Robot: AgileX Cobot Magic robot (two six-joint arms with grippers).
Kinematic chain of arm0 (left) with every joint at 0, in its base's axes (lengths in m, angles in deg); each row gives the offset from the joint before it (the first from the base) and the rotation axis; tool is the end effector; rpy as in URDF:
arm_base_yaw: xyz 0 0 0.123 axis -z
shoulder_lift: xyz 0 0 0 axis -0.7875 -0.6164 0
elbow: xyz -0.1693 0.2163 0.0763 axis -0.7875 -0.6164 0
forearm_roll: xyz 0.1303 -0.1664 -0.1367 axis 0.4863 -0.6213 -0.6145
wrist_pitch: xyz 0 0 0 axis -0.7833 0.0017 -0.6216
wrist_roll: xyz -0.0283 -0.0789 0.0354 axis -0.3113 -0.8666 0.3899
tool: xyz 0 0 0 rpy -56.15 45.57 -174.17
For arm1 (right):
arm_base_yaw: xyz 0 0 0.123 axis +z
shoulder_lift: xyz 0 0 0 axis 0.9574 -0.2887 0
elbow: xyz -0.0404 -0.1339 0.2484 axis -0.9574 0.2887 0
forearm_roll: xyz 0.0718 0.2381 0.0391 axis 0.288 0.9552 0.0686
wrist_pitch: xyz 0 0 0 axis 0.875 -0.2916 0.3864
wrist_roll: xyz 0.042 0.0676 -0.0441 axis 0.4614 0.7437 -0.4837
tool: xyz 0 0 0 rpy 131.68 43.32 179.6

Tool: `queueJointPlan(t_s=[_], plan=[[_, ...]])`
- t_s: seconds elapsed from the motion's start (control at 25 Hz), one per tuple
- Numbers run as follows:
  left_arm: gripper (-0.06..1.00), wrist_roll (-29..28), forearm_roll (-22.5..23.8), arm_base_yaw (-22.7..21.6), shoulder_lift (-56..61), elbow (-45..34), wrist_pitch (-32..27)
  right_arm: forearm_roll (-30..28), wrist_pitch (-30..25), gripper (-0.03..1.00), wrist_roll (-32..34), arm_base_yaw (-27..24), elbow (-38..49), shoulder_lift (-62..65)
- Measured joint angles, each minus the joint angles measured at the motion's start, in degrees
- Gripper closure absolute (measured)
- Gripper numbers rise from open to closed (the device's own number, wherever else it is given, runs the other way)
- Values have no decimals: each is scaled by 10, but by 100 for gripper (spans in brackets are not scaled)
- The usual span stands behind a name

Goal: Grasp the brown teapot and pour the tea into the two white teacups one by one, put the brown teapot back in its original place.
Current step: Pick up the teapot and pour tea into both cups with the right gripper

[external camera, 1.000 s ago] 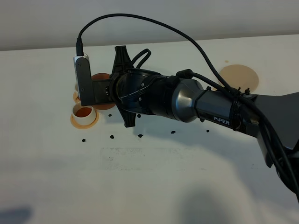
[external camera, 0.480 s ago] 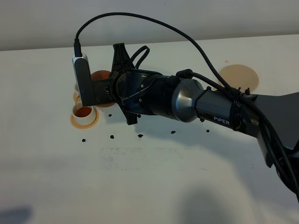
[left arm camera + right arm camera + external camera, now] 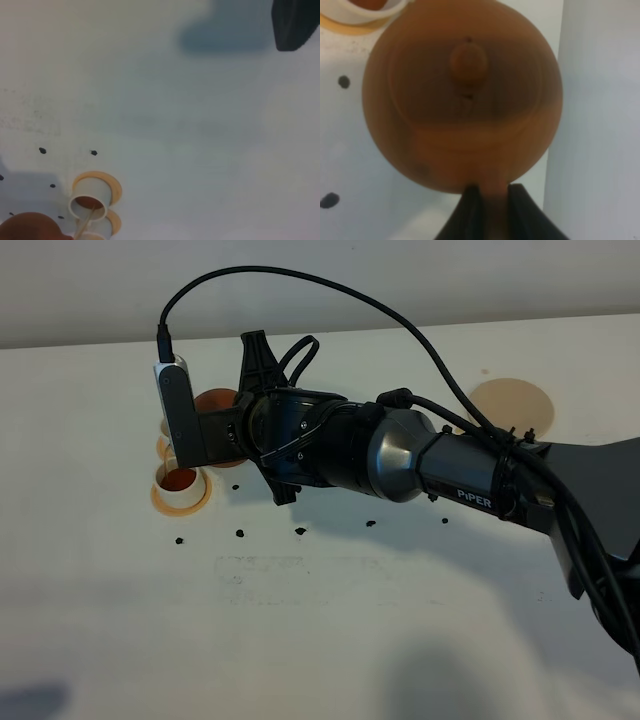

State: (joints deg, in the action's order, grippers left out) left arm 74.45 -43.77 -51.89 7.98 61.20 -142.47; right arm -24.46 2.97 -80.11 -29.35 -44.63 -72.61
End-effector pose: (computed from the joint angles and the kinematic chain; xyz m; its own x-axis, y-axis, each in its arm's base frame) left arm -0.0011 0.0114 0.2649 -0.4847 -0.0540 -0.8730 -0.1346 0.9908 0.0135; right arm 0.3779 0.3128 0.1867 0.0892 -0.9901 -0.1084 -0.6873 0.0176 -0.7261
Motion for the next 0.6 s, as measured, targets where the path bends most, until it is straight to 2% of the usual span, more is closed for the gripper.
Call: queueJointPlan(t_s=[0.6], plan=[[63,0,0,0,0,0,0,-25,-3,88,0,0,0,0]])
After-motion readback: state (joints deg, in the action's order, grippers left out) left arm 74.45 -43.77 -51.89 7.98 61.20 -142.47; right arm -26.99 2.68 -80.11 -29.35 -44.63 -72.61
